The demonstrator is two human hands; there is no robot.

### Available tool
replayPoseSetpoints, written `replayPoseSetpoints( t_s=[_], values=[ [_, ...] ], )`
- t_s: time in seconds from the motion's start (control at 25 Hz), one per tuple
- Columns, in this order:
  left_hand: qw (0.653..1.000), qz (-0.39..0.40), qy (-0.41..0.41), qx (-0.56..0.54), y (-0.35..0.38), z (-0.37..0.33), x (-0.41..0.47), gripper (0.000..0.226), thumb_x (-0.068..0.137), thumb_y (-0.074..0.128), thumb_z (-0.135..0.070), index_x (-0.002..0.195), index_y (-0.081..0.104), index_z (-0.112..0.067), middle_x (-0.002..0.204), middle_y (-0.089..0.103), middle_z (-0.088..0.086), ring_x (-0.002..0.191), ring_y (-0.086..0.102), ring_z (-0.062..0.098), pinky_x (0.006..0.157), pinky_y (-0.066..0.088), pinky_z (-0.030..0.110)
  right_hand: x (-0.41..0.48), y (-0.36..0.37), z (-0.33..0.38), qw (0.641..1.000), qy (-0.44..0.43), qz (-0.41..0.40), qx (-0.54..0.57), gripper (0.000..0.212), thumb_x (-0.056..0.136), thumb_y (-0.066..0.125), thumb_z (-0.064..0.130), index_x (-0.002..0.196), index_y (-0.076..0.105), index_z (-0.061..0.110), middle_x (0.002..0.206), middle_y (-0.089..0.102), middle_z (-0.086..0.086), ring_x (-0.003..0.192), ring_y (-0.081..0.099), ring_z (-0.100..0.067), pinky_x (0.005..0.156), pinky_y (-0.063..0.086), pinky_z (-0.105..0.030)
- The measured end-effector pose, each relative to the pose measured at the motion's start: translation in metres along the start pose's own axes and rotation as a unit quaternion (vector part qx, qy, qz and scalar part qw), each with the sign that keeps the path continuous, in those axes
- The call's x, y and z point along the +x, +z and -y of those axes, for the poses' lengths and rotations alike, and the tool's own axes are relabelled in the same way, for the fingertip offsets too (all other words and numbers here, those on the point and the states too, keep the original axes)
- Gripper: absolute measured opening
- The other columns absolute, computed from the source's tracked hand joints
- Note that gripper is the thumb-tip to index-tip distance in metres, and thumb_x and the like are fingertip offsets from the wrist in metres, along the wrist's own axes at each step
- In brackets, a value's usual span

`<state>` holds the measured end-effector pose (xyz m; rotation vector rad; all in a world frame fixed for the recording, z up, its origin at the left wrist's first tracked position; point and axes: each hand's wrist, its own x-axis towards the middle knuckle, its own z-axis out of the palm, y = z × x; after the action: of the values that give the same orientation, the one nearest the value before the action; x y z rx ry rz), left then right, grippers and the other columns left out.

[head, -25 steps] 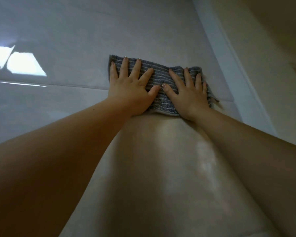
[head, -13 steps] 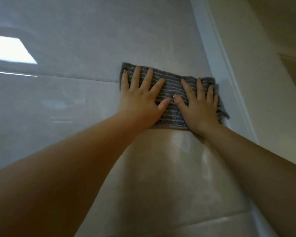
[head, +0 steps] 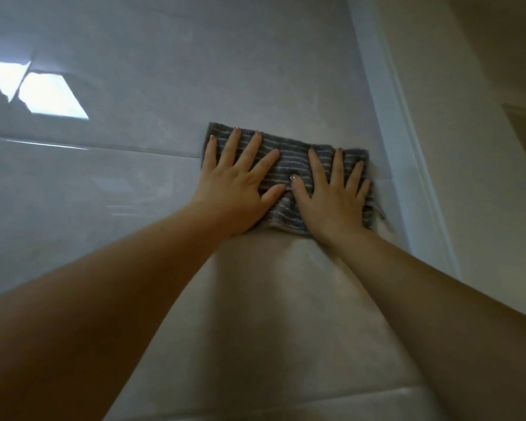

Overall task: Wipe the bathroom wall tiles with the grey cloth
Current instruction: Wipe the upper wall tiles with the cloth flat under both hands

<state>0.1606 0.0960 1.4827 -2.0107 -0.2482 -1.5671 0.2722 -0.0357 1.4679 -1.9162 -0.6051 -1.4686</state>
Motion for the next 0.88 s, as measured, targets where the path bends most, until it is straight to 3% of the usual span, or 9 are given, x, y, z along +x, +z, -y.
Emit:
replayPoseSetpoints(
  t_s=[0.16, 0.24, 0.56, 0.88],
  values=[
    [0.999, -0.035, 0.011, 0.007, 0.009, -0.007, -0.056, 0.076, 0.090, 0.003, -0.070, 0.156, 0.009, -0.034, 0.166, 0.001, 0.003, 0.152, -0.006, 0.031, 0.120, -0.003, 0.057, -0.050, 0.011, -0.012, 0.992, -0.126, -0.031, -0.006, 0.062, 0.095, 0.016, 0.063, 0.152, 0.000, 0.043, 0.163, -0.010, 0.001, 0.147, -0.018, -0.032, 0.119, -0.012, -0.051],
    [0.999, -0.040, 0.010, 0.015, 0.012, -0.016, -0.070, 0.076, 0.091, 0.005, -0.070, 0.156, 0.012, -0.032, 0.165, 0.004, 0.005, 0.152, -0.004, 0.032, 0.120, -0.001, 0.058, -0.066, 0.013, -0.029, 0.988, -0.150, -0.018, -0.017, 0.064, 0.092, 0.013, 0.065, 0.151, 0.000, 0.045, 0.163, -0.008, 0.001, 0.148, -0.017, -0.030, 0.119, -0.012, -0.050],
    [0.999, -0.018, -0.022, -0.015, 0.017, -0.065, 0.004, 0.072, 0.094, 0.012, -0.068, 0.156, 0.008, -0.033, 0.166, -0.001, 0.005, 0.151, -0.009, 0.035, 0.119, -0.007, 0.059, -0.009, 0.002, -0.069, 0.999, -0.042, -0.012, -0.005, 0.060, 0.097, 0.023, 0.061, 0.152, 0.003, 0.045, 0.163, -0.008, -0.004, 0.147, -0.015, -0.035, 0.118, -0.012, -0.053],
    [0.997, -0.031, 0.062, -0.015, 0.034, -0.099, -0.101, 0.072, 0.093, 0.018, -0.067, 0.154, 0.026, -0.028, 0.164, 0.016, 0.010, 0.151, 0.006, 0.037, 0.119, 0.004, 0.061, -0.130, 0.013, -0.105, 0.998, -0.054, 0.003, 0.014, 0.066, 0.093, 0.017, 0.065, 0.152, 0.000, 0.043, 0.162, -0.014, 0.001, 0.147, -0.022, -0.022, 0.118, -0.014, -0.043]
  ],
)
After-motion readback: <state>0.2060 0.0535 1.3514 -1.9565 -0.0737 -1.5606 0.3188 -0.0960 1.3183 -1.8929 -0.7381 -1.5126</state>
